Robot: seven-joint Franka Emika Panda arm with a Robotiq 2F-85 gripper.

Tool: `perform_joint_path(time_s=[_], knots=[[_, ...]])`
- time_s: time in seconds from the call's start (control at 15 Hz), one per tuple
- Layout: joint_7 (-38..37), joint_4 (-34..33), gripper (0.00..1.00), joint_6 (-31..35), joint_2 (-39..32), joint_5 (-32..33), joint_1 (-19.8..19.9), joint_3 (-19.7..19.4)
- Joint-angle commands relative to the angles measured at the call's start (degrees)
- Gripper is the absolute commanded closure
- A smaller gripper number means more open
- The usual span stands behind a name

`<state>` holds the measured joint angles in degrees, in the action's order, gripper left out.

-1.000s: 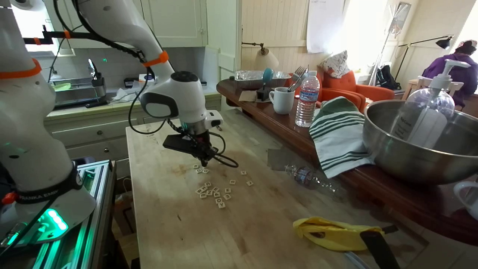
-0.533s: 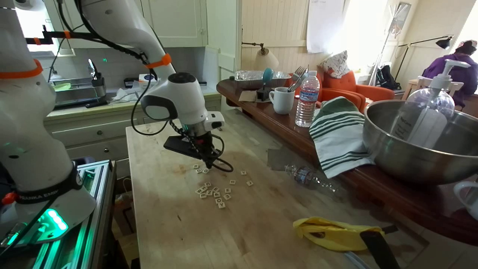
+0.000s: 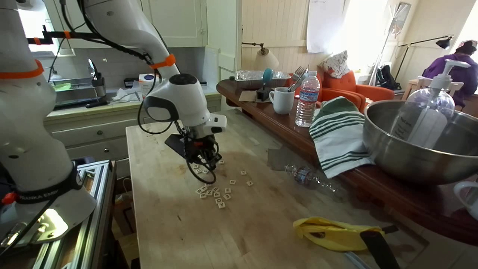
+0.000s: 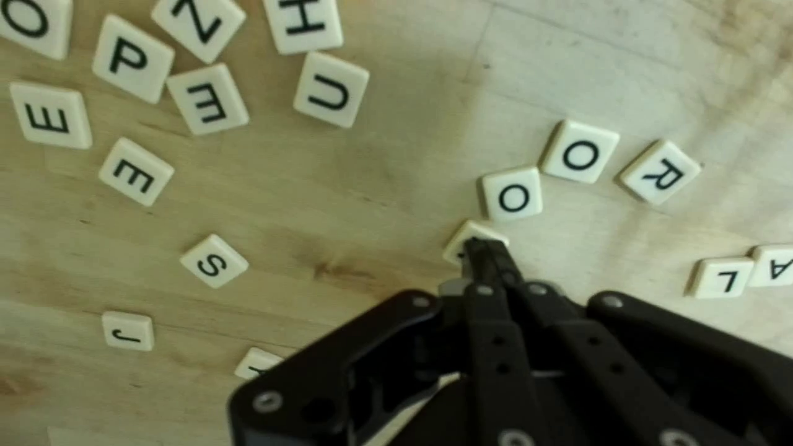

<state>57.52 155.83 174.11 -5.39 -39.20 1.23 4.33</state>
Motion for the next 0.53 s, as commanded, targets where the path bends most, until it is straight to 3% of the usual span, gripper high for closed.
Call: perform_joint_path(time_s=[0.0, 0.47], knots=[[-7.2, 0.2, 1.0, 0.9, -3.5, 0.4, -0.1, -1.9], [-16.7, 1.3, 1.0, -3.7, -1.7, 3.1, -0.2, -4.0]])
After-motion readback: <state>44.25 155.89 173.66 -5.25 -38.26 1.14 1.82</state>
